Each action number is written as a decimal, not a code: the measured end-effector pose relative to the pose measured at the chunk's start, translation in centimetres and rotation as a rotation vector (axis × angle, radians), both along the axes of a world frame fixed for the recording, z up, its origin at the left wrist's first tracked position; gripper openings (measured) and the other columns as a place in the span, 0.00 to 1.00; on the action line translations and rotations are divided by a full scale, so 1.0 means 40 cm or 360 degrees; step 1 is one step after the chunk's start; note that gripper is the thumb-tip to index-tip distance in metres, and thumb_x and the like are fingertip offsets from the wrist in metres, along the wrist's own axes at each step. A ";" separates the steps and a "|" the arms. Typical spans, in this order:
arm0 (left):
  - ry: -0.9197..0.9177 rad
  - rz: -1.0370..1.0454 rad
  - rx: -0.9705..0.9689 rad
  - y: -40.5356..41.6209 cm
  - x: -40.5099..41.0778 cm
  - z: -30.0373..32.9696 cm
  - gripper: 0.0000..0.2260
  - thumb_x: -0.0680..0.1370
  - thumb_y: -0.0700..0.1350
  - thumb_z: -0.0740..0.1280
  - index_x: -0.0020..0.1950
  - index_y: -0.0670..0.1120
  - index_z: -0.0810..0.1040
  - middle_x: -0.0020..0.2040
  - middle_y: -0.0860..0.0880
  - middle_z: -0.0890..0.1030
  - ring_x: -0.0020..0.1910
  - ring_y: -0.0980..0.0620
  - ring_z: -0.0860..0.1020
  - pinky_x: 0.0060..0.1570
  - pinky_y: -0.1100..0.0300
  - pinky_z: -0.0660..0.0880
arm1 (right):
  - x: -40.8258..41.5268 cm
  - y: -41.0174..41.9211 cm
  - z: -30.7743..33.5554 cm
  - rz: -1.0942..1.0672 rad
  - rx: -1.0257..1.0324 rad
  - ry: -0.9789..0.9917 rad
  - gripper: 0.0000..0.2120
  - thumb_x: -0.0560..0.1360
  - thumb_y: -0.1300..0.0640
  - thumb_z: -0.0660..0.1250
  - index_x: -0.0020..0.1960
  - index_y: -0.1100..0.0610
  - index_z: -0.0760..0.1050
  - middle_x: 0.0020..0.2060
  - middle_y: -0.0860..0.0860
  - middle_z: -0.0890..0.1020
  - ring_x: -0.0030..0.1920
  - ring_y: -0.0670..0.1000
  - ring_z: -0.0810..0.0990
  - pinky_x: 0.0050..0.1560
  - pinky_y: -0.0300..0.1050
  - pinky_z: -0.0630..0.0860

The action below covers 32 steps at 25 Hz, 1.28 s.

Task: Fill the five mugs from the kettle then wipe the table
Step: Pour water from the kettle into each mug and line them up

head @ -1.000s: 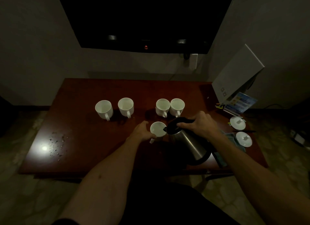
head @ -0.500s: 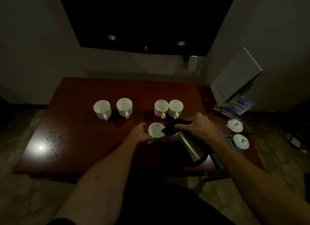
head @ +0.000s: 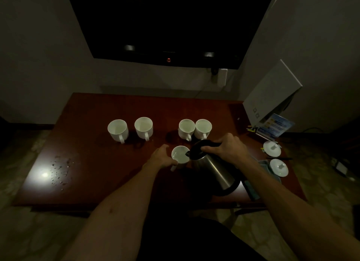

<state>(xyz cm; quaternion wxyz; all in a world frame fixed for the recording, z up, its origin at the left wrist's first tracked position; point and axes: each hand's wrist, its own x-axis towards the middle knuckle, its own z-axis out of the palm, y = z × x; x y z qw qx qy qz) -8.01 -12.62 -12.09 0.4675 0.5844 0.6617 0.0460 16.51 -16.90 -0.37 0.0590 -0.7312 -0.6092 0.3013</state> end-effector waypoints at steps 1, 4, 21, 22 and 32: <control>-0.0001 0.0000 0.0004 0.002 -0.001 0.000 0.45 0.67 0.48 0.80 0.78 0.48 0.60 0.76 0.43 0.64 0.74 0.41 0.65 0.69 0.43 0.69 | -0.001 0.000 0.000 0.0001 -0.0002 -0.0003 0.19 0.73 0.37 0.73 0.53 0.51 0.84 0.38 0.47 0.84 0.36 0.46 0.83 0.35 0.39 0.74; -0.0011 0.0023 -0.0008 0.000 -0.008 -0.002 0.46 0.66 0.49 0.80 0.78 0.48 0.59 0.77 0.43 0.64 0.74 0.41 0.65 0.69 0.44 0.70 | -0.002 -0.001 0.000 0.0012 -0.0015 0.0005 0.19 0.73 0.37 0.72 0.53 0.51 0.83 0.38 0.47 0.84 0.37 0.46 0.83 0.35 0.40 0.74; -0.0018 0.0039 -0.0026 -0.005 -0.011 -0.001 0.47 0.66 0.50 0.80 0.78 0.48 0.59 0.76 0.43 0.65 0.74 0.41 0.66 0.68 0.43 0.70 | 0.004 0.027 0.003 0.0033 0.0016 -0.0071 0.25 0.71 0.34 0.73 0.57 0.52 0.84 0.40 0.48 0.85 0.39 0.47 0.84 0.43 0.46 0.83; -0.0019 0.0050 -0.0040 -0.007 -0.013 -0.002 0.47 0.66 0.50 0.81 0.78 0.48 0.59 0.76 0.42 0.65 0.74 0.40 0.66 0.68 0.42 0.70 | 0.004 0.029 0.002 0.0030 0.0022 -0.0073 0.25 0.71 0.34 0.73 0.56 0.52 0.84 0.40 0.47 0.85 0.39 0.47 0.84 0.46 0.49 0.84; -0.0057 0.0039 -0.0080 -0.018 -0.023 -0.009 0.44 0.69 0.46 0.79 0.78 0.46 0.58 0.76 0.42 0.65 0.74 0.40 0.65 0.70 0.44 0.68 | -0.010 0.027 0.008 0.0043 0.0028 -0.0085 0.23 0.71 0.35 0.74 0.55 0.52 0.84 0.38 0.46 0.84 0.37 0.46 0.83 0.38 0.42 0.78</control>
